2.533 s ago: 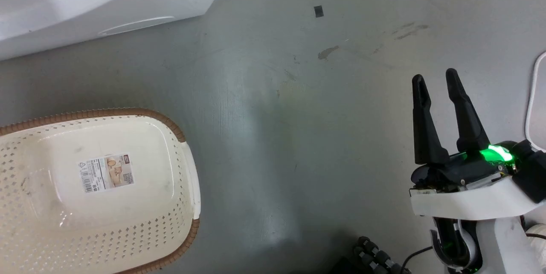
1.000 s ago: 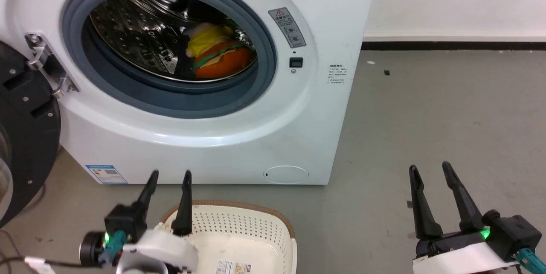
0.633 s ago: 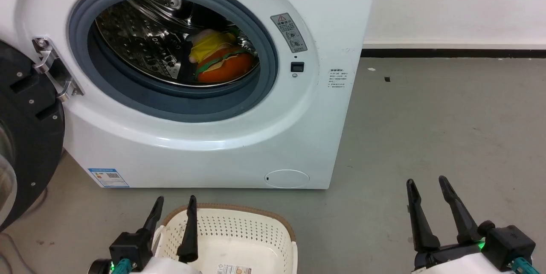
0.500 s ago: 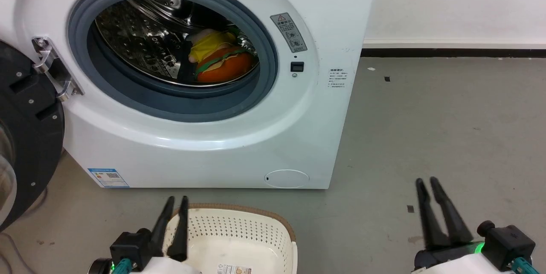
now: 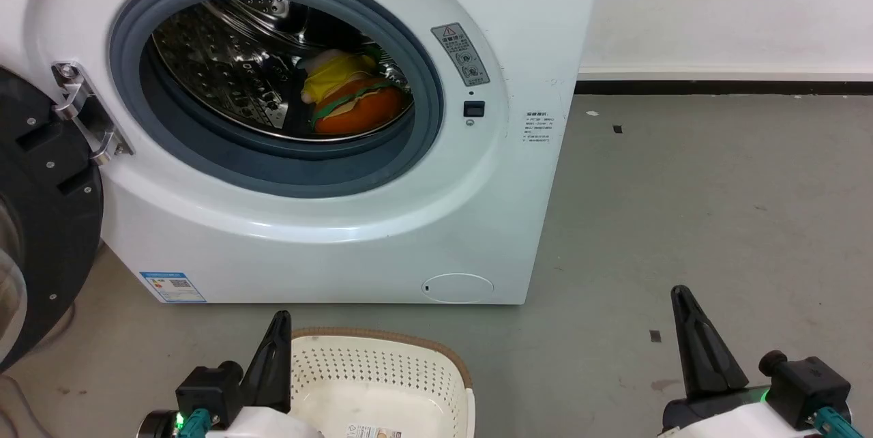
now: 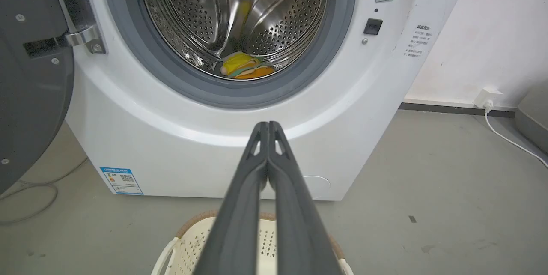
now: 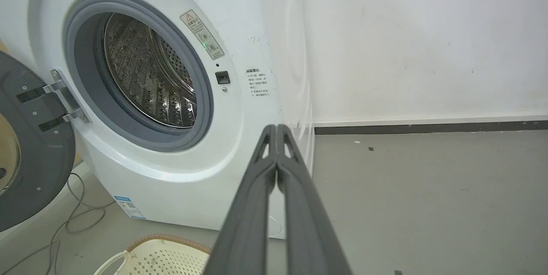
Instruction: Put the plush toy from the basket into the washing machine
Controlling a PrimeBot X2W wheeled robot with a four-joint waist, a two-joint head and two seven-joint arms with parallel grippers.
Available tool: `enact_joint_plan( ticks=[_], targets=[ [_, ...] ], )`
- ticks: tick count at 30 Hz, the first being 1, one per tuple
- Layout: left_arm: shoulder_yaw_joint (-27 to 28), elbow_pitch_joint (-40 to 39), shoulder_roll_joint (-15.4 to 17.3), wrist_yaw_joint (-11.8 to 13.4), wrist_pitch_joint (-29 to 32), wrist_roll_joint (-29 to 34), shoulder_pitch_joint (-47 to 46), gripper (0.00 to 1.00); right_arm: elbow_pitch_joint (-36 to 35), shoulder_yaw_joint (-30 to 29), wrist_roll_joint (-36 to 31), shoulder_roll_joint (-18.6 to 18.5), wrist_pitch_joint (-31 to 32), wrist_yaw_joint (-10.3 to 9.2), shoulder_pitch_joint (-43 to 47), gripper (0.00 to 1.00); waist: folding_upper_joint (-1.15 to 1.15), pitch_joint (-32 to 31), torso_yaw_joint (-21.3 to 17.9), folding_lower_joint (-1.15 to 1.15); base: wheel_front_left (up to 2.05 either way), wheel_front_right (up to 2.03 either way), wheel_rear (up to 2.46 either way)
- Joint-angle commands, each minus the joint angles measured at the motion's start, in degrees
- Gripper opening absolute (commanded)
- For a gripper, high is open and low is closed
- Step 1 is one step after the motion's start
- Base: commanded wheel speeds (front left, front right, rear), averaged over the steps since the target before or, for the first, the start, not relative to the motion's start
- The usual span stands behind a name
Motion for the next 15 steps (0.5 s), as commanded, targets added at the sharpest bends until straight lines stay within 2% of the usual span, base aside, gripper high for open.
enact_joint_plan(
  ticks=[1, 15],
  targets=[
    [0.36, -0.50, -0.30, -0.08, 0.29, 0.78, -0.07, 0.00, -0.15, -0.18, -0.57, 0.00, 0.41, 0.01, -0.34, 0.00, 0.00, -0.05, -0.02, 0.00, 0.00, 0.00, 0.00],
    [1.36, -1.70, -0.87, -0.31, 1.92, 2.60, -0.13, 0.00, -0.30, -0.55, -2.03, 0.00, 2.06, 0.01, -0.68, 0.00, 0.00, -0.43, -0.14, 0.00, 0.00, 0.00, 0.00]
  ],
)
